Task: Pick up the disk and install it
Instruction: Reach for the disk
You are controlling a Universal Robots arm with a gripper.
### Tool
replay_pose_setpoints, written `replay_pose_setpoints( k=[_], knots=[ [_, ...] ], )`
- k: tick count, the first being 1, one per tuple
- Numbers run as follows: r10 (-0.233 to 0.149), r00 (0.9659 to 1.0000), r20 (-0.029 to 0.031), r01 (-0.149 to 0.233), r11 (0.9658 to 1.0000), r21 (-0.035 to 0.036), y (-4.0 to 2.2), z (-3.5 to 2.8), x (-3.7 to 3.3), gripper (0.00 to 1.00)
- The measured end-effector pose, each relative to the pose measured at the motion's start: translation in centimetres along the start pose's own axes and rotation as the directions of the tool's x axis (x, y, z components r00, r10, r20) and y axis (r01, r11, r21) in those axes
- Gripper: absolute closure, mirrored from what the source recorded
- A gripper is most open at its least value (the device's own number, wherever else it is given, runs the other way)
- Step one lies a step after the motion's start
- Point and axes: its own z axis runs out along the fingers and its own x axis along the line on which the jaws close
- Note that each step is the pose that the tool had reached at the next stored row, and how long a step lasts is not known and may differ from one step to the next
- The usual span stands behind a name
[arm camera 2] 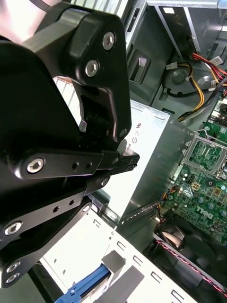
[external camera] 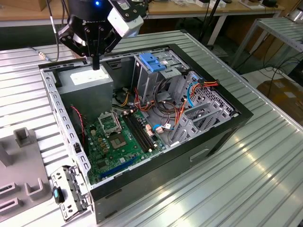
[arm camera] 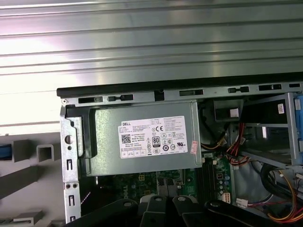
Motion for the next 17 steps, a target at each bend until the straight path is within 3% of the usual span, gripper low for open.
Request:
replay_pose_setpoints(
  k=[17],
  knots=[
    [0.000, 1.0000, 0.0000, 0.000, 1.0000, 0.0000, -0.03, -0.01, 0.39, 0.89]
  ],
)
